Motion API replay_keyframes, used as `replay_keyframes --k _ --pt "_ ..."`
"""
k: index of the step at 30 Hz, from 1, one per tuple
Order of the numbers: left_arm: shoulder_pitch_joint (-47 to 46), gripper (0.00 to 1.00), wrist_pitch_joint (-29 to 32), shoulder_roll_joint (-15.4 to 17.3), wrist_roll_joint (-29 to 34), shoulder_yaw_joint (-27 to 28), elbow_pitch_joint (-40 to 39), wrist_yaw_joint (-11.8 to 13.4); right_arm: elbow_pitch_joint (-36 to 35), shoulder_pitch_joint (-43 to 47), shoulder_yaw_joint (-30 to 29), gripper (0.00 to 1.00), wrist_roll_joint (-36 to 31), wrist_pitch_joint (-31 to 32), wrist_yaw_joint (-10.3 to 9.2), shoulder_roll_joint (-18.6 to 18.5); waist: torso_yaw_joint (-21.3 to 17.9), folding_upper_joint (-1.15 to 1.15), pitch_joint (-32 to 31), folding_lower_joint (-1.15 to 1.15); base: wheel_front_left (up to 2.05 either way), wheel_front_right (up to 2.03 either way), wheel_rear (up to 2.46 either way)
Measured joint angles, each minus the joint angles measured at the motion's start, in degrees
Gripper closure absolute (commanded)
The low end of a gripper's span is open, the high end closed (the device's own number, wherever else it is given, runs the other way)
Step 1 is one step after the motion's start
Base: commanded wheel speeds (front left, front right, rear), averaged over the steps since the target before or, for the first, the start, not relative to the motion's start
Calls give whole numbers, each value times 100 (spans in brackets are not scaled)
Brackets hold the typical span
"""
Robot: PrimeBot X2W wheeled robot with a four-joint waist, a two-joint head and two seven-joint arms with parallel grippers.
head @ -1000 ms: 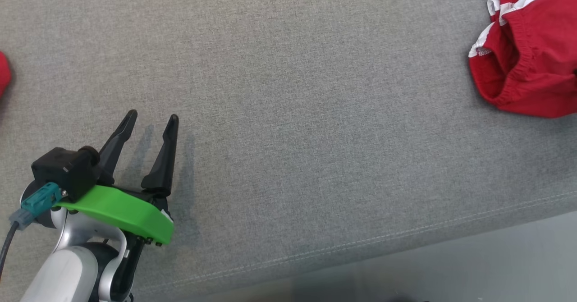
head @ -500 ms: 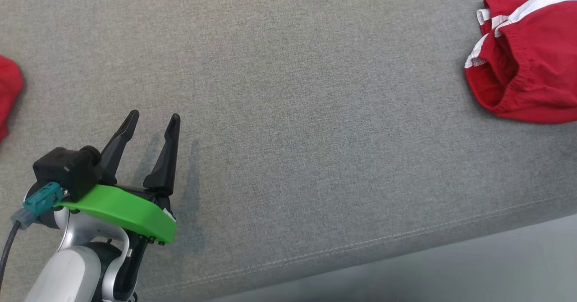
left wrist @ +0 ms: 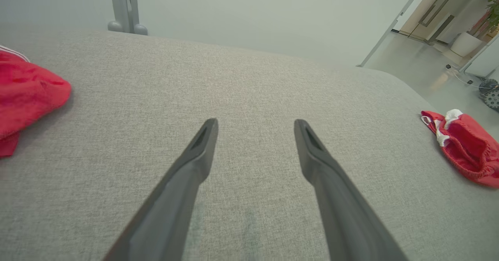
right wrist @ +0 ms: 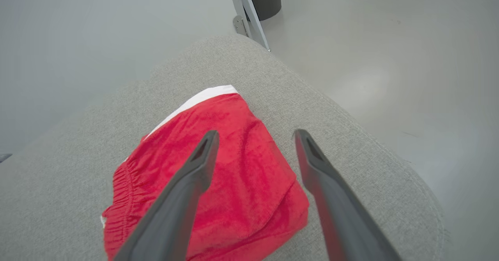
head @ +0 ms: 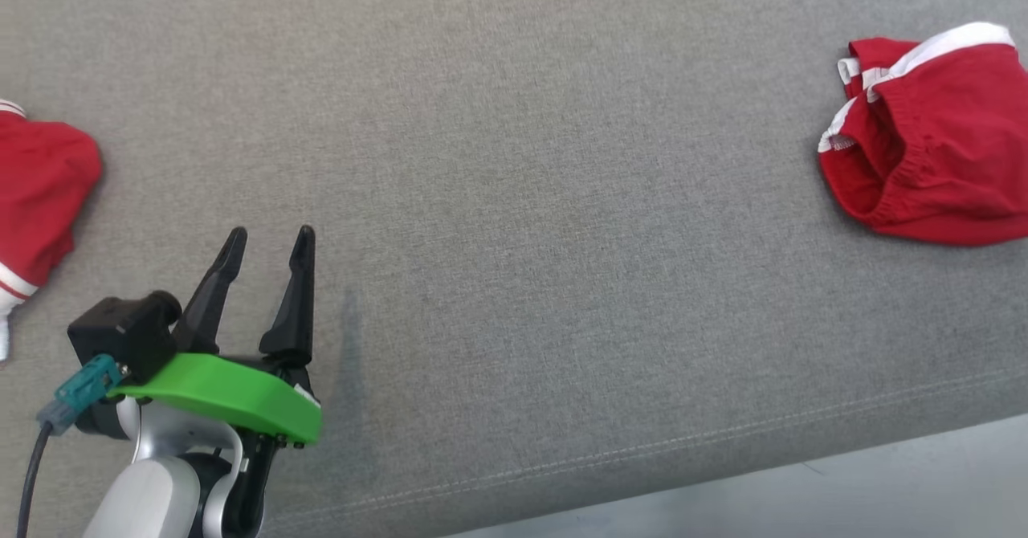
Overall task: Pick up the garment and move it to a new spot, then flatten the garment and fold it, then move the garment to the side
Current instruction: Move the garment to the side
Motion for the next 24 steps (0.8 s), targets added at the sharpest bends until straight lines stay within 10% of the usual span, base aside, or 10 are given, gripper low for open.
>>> replay_keyframes --k 11,24 --pt "443 0 -445 -74 11 79 594 0 -1034 591 59 0 -681 -1468 -19 130 337 0 -679 0 0 0 0" --pt "844 0 -859 38 126 98 1068 -56 -1584 1687 653 0 -1656 -1459 -218 876 854 0 -1337 0 0 0 0"
